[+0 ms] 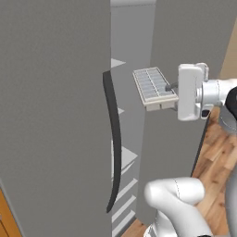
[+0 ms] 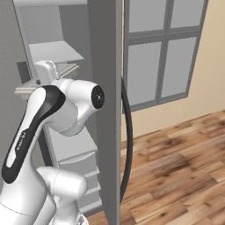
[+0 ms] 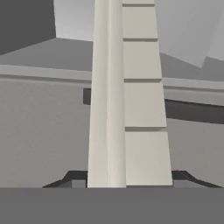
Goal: The ice cube tray has been filled with water. Take the tray and place it in the freezer to make ice. Close the freezer door after placing the tray.
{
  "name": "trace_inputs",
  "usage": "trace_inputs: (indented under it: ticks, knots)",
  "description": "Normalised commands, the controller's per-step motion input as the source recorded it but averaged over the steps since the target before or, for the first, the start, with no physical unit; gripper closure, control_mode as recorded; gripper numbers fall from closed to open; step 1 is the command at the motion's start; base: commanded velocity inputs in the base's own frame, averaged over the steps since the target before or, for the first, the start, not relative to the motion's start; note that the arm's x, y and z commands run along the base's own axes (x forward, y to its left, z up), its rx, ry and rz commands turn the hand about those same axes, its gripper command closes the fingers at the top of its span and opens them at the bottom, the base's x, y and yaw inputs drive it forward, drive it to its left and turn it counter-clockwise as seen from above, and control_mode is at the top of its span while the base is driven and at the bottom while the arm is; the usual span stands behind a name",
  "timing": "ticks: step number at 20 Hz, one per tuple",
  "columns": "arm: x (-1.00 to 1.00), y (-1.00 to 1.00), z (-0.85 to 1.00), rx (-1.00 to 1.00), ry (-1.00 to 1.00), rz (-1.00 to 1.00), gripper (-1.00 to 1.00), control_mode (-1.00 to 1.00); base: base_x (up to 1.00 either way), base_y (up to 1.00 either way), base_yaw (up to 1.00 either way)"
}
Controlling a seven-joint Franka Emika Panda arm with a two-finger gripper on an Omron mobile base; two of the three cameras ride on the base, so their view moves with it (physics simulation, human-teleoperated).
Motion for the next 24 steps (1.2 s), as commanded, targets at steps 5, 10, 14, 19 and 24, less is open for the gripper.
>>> trace_inputs:
  ticks: [5, 10, 14, 19, 24]
  knots:
    - [0.25, 0.0, 0.21, 0.0, -0.08, 0.03, 1.0, -1.0, 0.0, 0.0, 0.0]
    - [0.27, 0.01, 0.19, 0.0, -0.05, 0.01, 1.0, -1.0, 0.0, 0.0, 0.0]
    - [0.23, 0.1, 0.15, 0.0, 0.0, 0.0, 1.0, -1.0, 0.0, 0.0, 0.0]
    - [0.2, 0.13, 0.13, 0.0, 0.0, -0.03, 1.0, -1.0, 0.0, 0.0, 0.0]
    - [0.19, 0.07, 0.17, 0.0, 0.0, -0.02, 1.0, -1.0, 0.0, 0.0, 0.0]
